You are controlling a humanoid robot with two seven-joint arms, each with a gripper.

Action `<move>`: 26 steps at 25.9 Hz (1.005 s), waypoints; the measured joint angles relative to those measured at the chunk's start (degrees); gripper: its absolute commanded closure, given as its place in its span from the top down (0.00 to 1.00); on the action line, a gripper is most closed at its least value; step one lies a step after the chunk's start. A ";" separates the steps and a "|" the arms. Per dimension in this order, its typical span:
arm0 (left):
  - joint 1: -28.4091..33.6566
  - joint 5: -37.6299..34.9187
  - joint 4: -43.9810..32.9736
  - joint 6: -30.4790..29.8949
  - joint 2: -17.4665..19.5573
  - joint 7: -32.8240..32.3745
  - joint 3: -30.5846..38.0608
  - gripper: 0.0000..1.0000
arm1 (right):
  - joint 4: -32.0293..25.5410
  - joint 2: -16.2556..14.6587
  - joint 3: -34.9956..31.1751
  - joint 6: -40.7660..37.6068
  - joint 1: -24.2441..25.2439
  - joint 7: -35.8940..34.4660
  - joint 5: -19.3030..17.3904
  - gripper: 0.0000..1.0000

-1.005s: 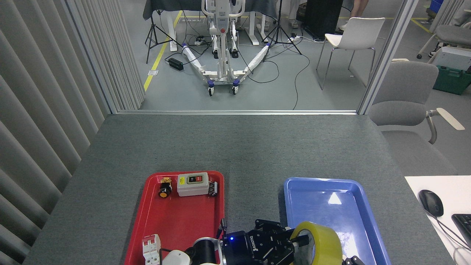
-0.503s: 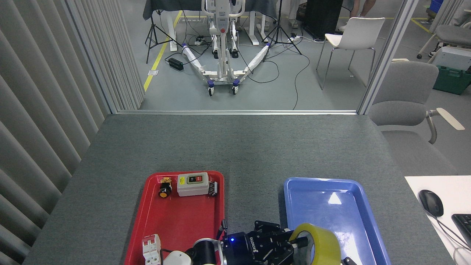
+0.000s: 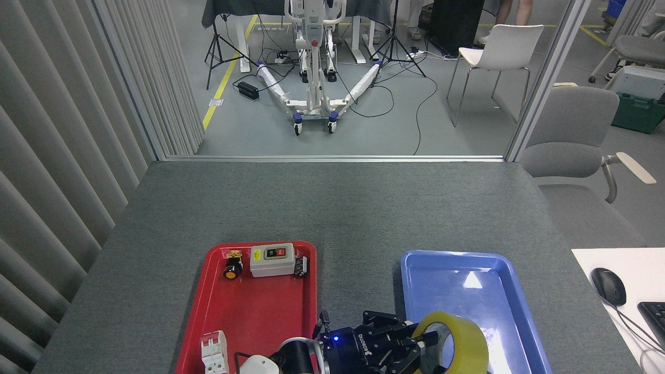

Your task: Place and move tape with both arms

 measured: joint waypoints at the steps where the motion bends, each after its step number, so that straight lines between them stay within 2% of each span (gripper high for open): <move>1: 0.11 -0.23 0.07 0.00 -0.03 -0.54 0.02 0.95 | 0.02 -0.05 -0.14 0.00 0.01 0.12 -0.01 0.32; 2: 0.15 -0.35 0.07 -0.16 -0.07 -0.99 0.01 0.99 | 0.04 -0.11 -0.26 0.00 0.06 0.00 -0.30 0.31; 6: 0.20 -0.14 -0.41 -3.63 -0.17 -1.22 -0.01 0.99 | 0.10 -0.30 -0.65 0.29 0.44 -2.56 -1.34 0.28; 10: 0.80 1.25 -1.32 -4.22 0.18 -0.44 0.47 0.99 | 0.12 -0.44 -1.74 0.63 0.84 -2.91 -1.50 0.28; 15: 1.36 3.93 -3.79 5.14 1.75 -0.21 3.28 0.99 | 0.12 -0.46 -4.77 0.38 1.29 -3.07 -1.57 0.24; 21: 4.10 4.59 -6.88 16.73 4.61 -0.14 16.97 0.99 | 0.22 -0.52 -7.91 0.27 1.36 -2.74 -1.65 0.18; 26: 7.61 4.40 -10.59 20.64 7.45 1.79 30.65 0.99 | 0.72 -0.88 -8.26 0.33 0.66 4.30 -1.53 0.17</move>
